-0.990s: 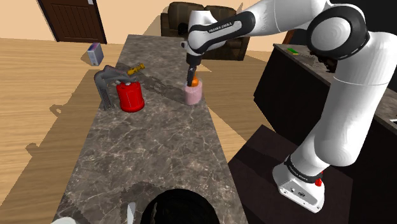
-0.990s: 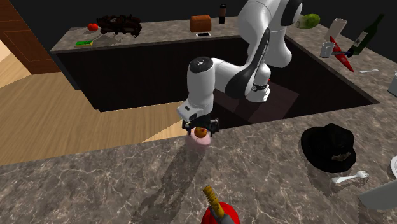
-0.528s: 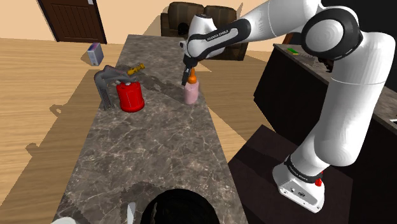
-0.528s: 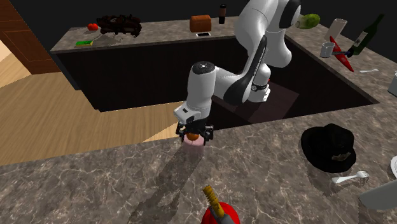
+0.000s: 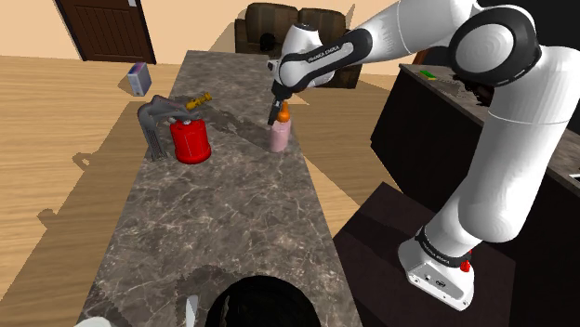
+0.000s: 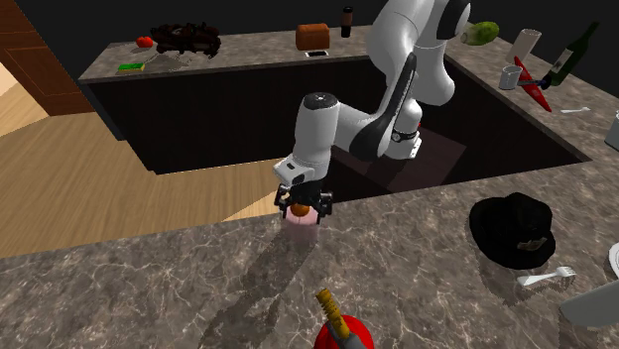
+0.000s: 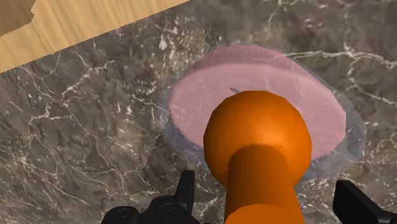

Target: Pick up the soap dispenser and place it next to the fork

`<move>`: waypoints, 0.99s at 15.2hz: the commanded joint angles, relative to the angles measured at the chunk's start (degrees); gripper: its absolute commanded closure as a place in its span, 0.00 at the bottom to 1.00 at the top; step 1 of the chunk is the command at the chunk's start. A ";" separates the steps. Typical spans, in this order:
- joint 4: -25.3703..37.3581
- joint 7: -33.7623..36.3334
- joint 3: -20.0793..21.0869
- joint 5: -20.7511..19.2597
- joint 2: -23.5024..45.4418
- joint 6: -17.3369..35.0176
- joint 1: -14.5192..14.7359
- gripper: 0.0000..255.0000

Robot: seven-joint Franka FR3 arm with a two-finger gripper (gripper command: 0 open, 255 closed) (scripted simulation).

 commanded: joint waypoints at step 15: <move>7.08 2.46 0.30 -1.44 1.39 -21.45 1.04 1.00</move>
